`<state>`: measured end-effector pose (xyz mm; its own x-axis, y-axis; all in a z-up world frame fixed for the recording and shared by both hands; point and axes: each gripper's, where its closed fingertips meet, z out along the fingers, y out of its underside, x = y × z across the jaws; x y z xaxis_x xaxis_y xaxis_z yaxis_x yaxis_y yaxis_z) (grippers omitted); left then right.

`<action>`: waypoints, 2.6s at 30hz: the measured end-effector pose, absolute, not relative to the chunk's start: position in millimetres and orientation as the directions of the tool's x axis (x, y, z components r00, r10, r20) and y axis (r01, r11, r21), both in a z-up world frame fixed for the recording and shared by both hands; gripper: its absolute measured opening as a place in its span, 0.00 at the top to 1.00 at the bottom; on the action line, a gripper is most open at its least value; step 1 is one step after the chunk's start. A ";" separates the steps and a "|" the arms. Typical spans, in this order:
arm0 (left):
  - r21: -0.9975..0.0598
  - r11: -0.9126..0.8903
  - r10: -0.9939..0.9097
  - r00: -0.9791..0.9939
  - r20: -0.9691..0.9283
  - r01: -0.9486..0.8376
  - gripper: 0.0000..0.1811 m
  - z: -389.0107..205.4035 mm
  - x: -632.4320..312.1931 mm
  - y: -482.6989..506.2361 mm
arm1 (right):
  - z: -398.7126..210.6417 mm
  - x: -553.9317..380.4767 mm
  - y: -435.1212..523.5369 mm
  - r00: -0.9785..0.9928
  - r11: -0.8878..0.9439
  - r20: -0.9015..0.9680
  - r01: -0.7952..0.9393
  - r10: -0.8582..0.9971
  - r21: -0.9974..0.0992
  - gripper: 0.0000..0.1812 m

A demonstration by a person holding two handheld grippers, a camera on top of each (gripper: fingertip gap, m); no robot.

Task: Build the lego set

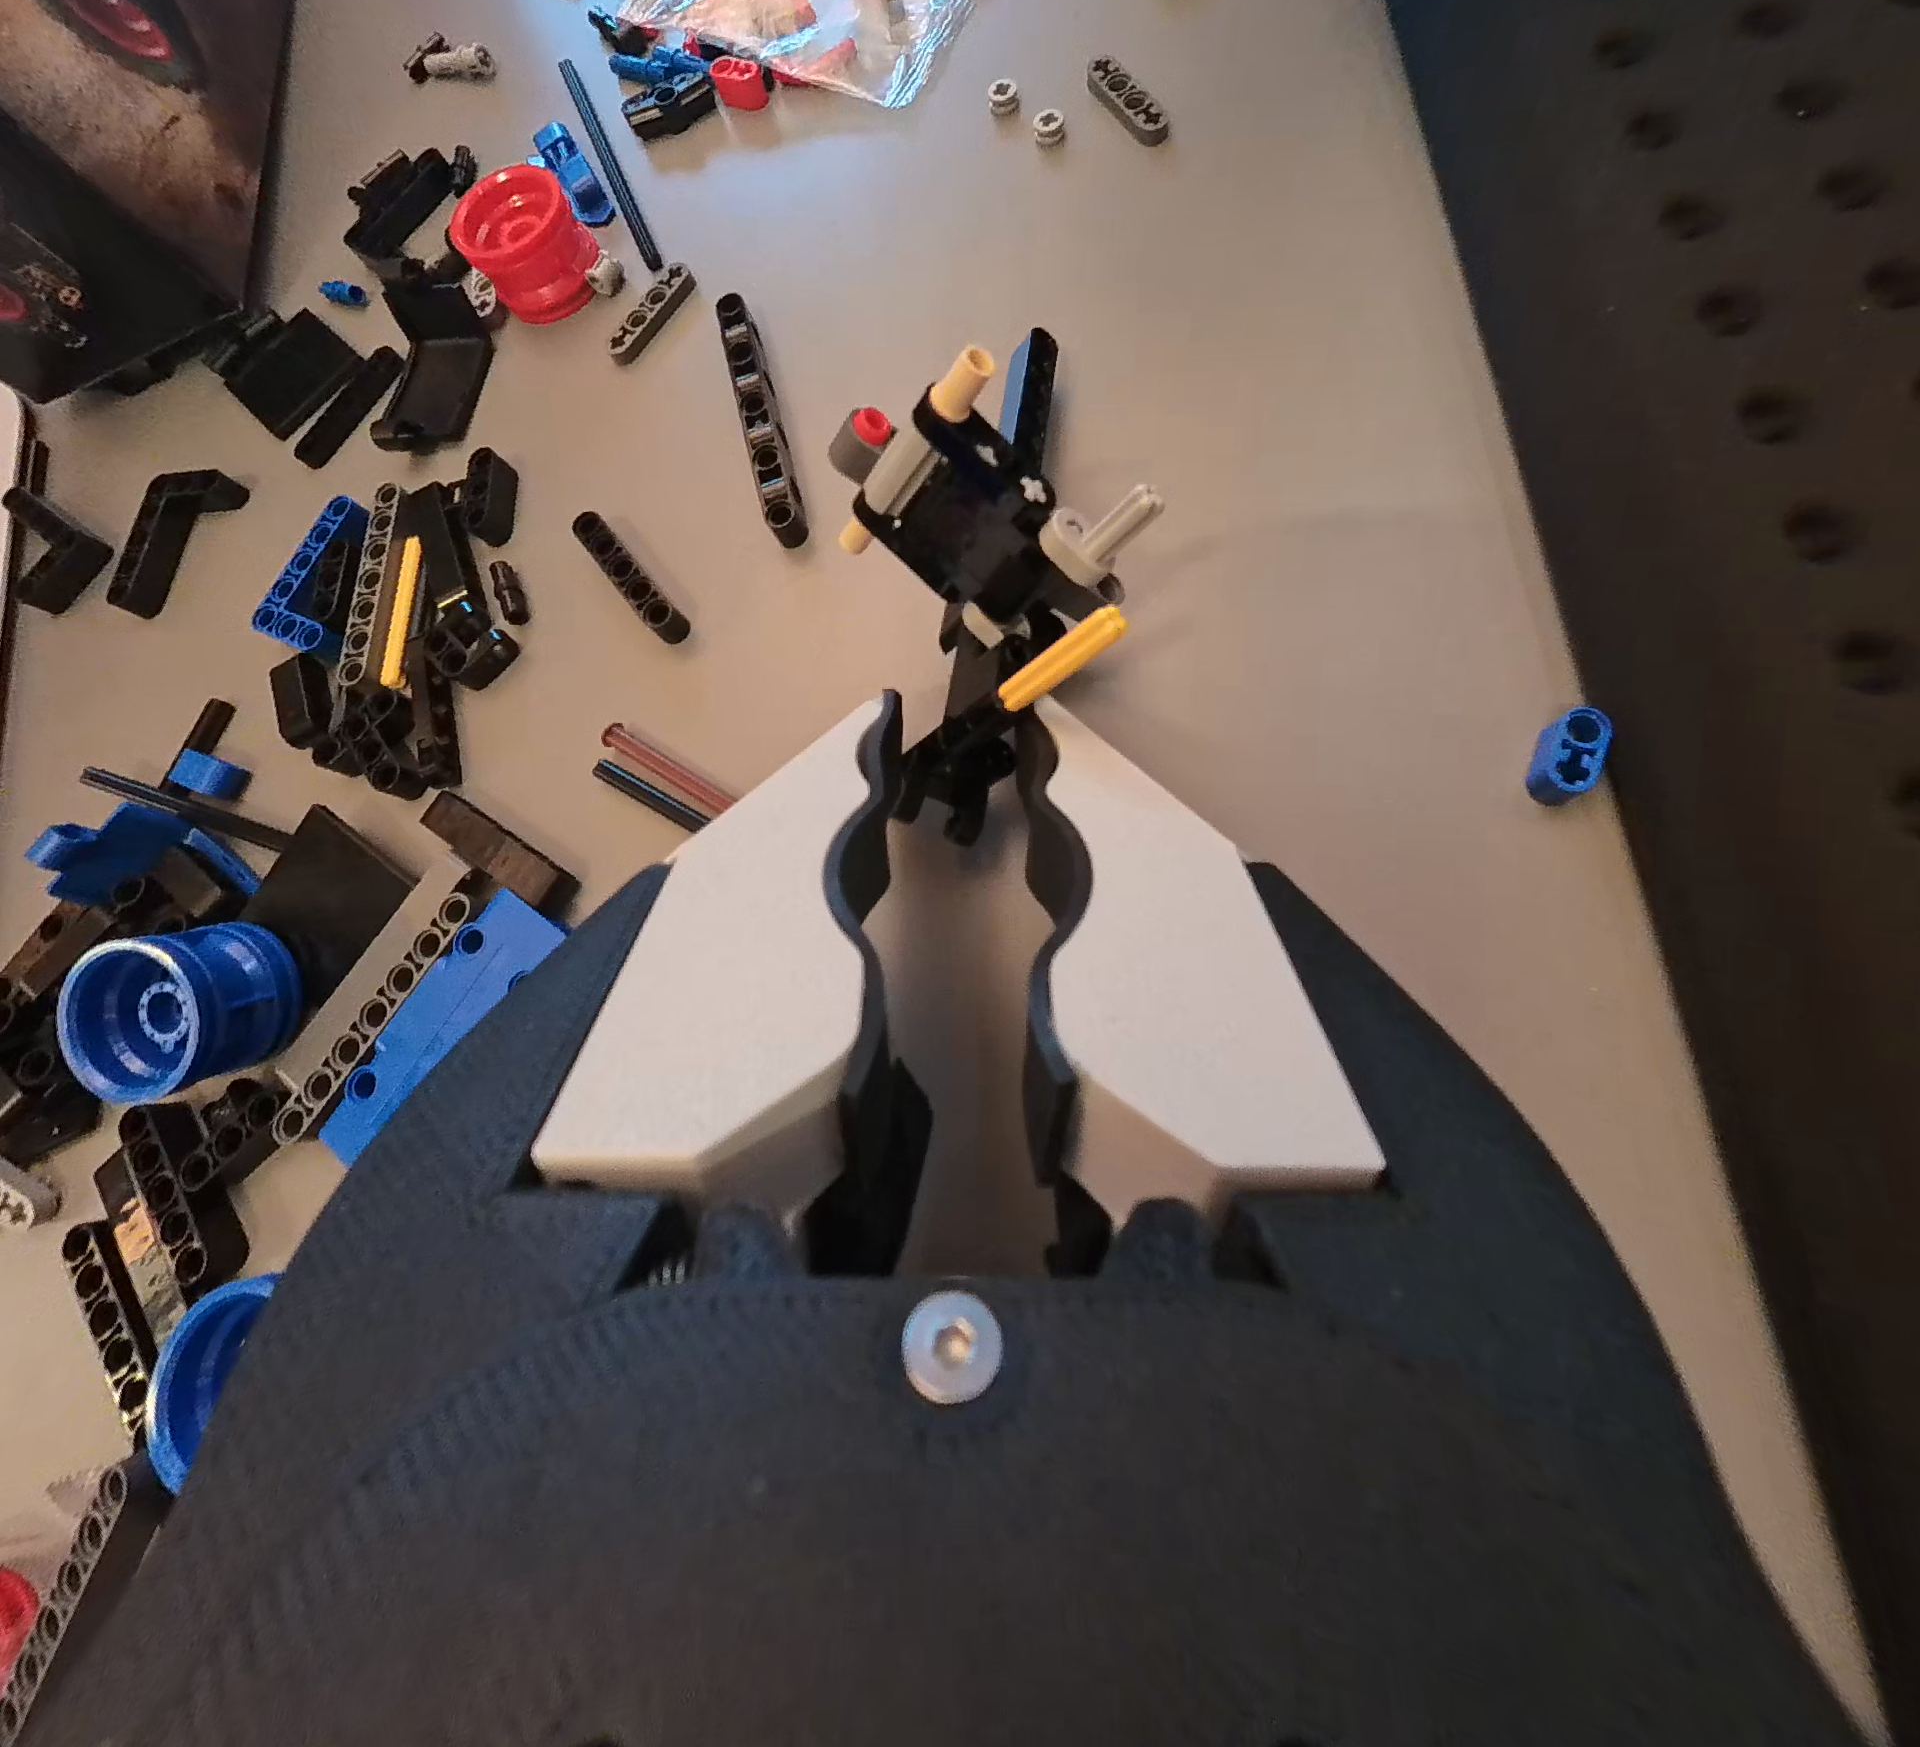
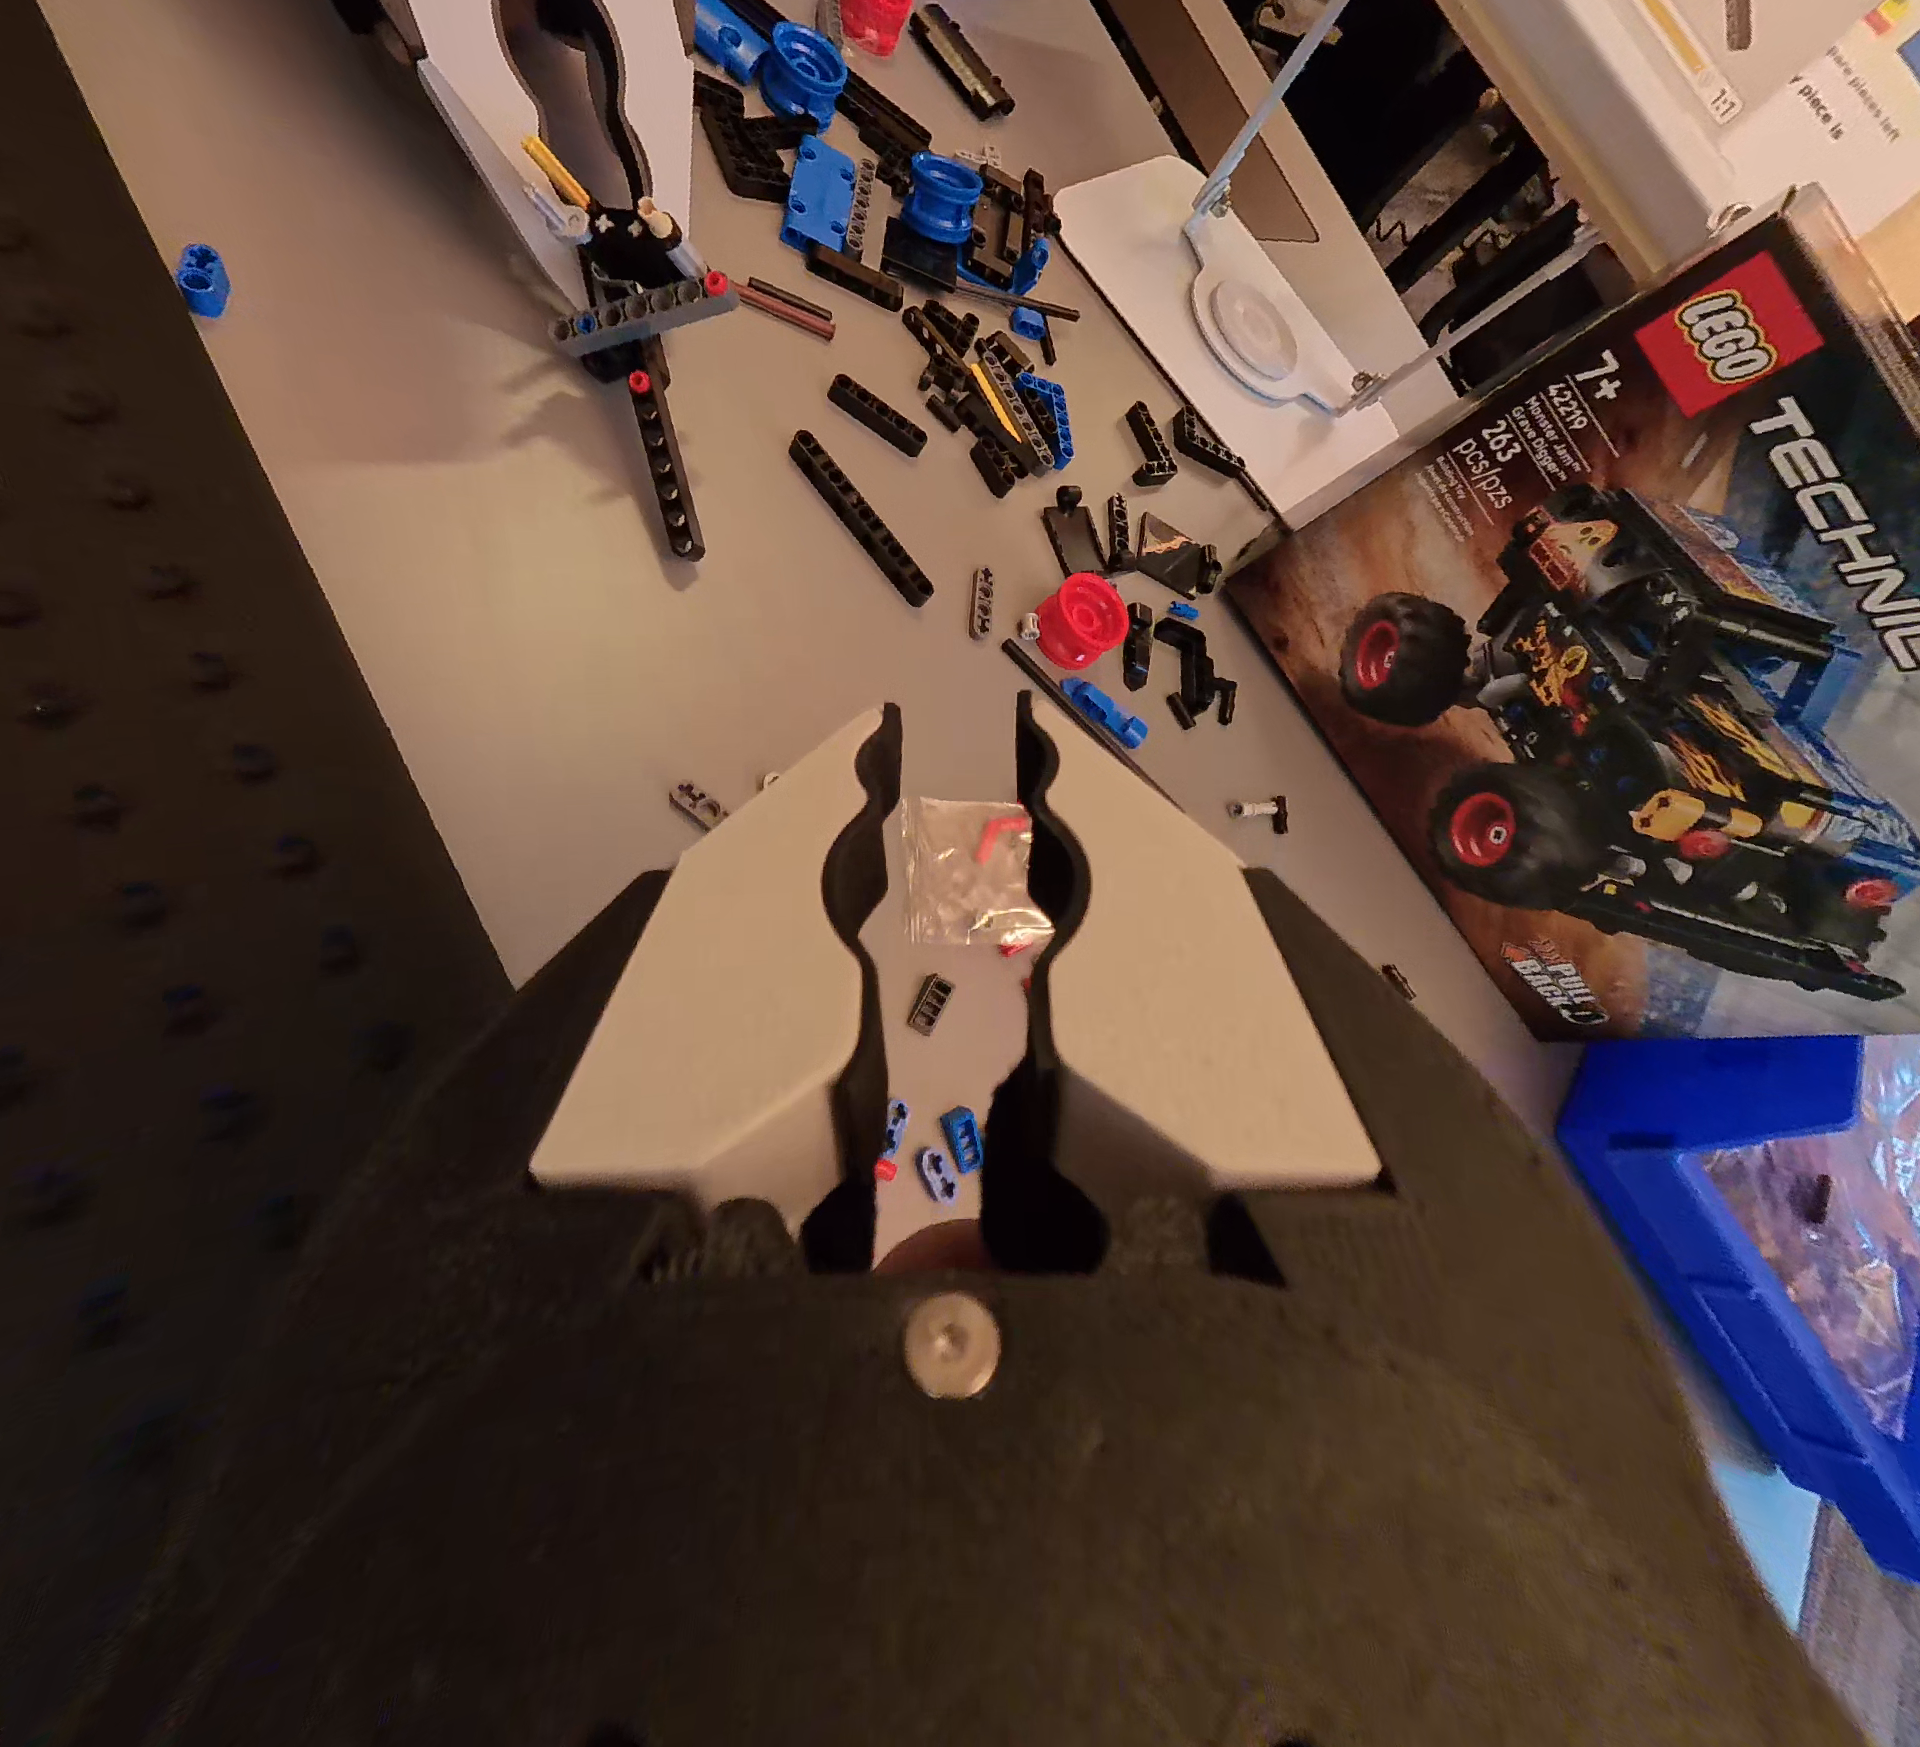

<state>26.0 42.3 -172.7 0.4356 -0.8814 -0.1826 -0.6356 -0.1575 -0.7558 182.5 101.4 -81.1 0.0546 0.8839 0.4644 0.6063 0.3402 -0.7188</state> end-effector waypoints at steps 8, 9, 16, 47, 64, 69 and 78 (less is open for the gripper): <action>-0.764 -0.153 -0.871 0.451 -0.195 -0.626 0.86 -169.9 24.8 44.4 | -81.8 184.3 102.3 0.062 0.337 0.467 0.611 0.882 -0.716 0.88; -0.765 -0.152 -0.869 0.453 -0.198 -0.625 0.85 -169.6 24.8 44.7 | -81.5 185.3 102.4 0.064 0.336 0.468 0.612 0.881 -0.716 0.88; -0.760 -0.143 -0.860 0.460 -0.222 -0.634 0.81 -169.3 23.9 47.4 | -77.3 198.5 106.0 0.092 0.327 0.486 0.632 0.869 -0.703 0.88; -0.750 -0.148 -0.849 0.472 -0.238 -0.645 0.81 -171.8 22.0 49.8 | -130.4 277.8 153.9 0.064 0.157 0.391 0.847 0.918 -0.508 0.93; -0.744 -0.146 -0.850 0.468 -0.243 -0.652 0.81 -173.5 21.8 49.5 | -177.4 307.6 154.0 -0.100 0.187 0.294 0.941 0.950 -0.283 0.96; -0.746 -0.146 -0.849 0.470 -0.243 -0.649 0.81 -172.9 22.0 49.9 | -179.6 304.1 152.7 -0.092 0.179 0.268 0.930 0.959 -0.322 0.99; -0.861 0.004 -0.781 0.537 -0.321 -0.508 0.72 -112.1 28.8 59.0 | -132.7 277.1 139.5 0.028 0.144 0.268 0.787 0.963 -0.600 0.99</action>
